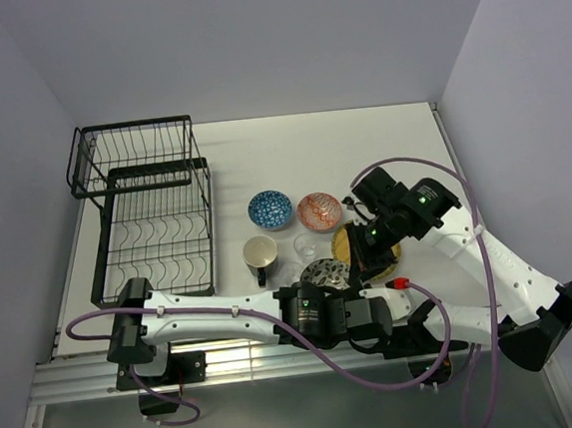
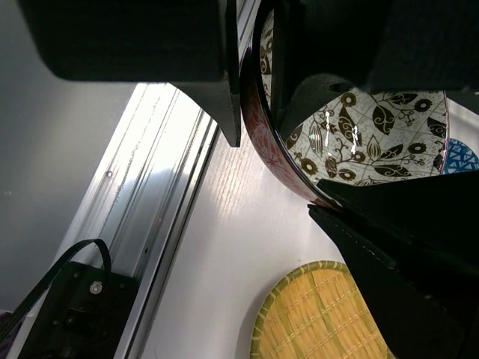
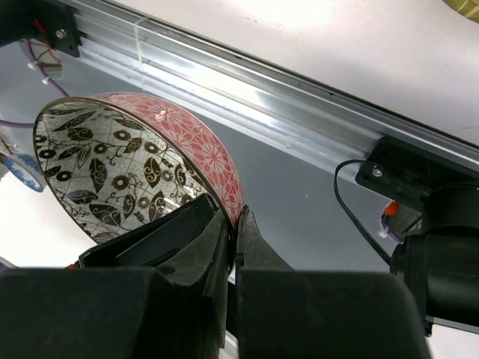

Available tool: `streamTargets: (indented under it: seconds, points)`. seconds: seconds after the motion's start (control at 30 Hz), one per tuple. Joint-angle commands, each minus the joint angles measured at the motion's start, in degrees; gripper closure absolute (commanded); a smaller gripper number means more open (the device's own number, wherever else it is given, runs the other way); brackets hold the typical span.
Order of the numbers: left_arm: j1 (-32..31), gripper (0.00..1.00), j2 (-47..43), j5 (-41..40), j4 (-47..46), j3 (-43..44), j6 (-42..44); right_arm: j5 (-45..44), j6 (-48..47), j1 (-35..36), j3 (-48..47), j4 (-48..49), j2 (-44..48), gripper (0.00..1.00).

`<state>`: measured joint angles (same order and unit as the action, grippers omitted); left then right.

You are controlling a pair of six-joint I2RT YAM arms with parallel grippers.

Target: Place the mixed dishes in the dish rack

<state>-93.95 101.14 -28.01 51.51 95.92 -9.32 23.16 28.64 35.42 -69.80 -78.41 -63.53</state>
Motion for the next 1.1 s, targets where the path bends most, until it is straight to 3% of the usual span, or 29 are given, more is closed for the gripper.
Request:
streamTargets:
  seconds: [0.0, 0.37, 0.5, 0.6, 0.87, 1.07]
  points:
    - [0.44, 1.0, 1.43, -0.64, 5.54, -2.31, -5.44, 4.35, 0.89, 0.35, -4.91, -4.64, 0.08, 1.0]
    - [0.26, 1.0, -1.12, -4.42, 2.9, -2.22, -4.65, 3.91, 1.33, 0.88, -7.45, -4.64, -1.95, 0.83]
    - [0.26, 1.0, -2.44, -4.51, 1.84, -2.49, -4.21, 3.65, 1.59, 0.88, -9.38, -4.64, -2.48, 0.6]
    - [0.35, 1.0, -2.97, -4.86, 1.67, -2.76, -3.95, 3.12, 1.77, 0.88, -10.44, -4.56, -2.92, 0.49]
    - [1.14, 1.0, -9.11, -3.98, -4.65, -9.51, -6.32, 0.84, 2.56, 0.88, -14.65, -4.56, -4.94, 0.39]
    - [4.73, 1.0, -22.97, -3.72, -11.68, -16.89, -11.41, -3.02, 3.35, 0.79, -21.24, -4.56, -5.9, 0.32]
